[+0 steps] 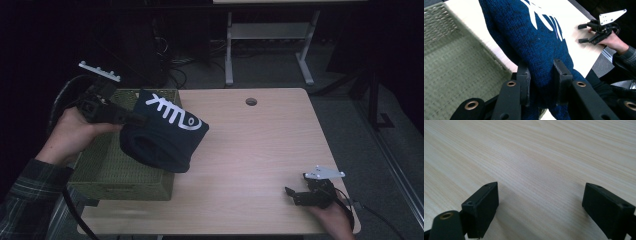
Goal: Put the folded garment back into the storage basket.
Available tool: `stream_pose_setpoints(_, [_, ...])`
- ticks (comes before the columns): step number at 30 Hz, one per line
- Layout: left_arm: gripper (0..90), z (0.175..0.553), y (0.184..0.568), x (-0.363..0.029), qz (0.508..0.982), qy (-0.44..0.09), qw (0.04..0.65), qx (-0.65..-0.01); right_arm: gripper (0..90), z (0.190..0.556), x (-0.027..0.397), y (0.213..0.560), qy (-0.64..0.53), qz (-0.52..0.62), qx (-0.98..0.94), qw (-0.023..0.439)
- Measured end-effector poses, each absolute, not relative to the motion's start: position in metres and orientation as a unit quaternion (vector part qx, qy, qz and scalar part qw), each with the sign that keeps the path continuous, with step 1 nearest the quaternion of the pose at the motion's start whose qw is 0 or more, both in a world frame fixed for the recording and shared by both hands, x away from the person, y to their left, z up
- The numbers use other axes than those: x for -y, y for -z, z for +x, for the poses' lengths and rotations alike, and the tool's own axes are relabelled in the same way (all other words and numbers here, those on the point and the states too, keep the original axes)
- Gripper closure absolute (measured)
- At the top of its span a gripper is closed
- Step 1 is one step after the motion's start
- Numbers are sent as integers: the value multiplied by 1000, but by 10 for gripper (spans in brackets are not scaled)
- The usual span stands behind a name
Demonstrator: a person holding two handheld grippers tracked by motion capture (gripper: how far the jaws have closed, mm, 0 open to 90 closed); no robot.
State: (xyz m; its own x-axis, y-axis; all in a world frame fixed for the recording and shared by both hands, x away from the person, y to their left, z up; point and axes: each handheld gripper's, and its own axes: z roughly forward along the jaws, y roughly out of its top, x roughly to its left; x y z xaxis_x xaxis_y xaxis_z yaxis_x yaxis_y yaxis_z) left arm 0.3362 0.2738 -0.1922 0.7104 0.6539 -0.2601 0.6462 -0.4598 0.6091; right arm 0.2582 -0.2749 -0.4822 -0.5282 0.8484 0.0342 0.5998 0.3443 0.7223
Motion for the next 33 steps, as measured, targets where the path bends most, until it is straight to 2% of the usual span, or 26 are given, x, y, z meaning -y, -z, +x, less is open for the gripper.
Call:
stream_pose_setpoints(15, [714, 336, 209, -322, 834, -22, 338, -436, 134, 258, 275, 482, -350, 454, -800, 177])
stream_pose_setpoints(33, [715, 330, 224, -355, 820, -25, 335, -464, 134, 259, 275, 482, -350, 455, -799, 178])
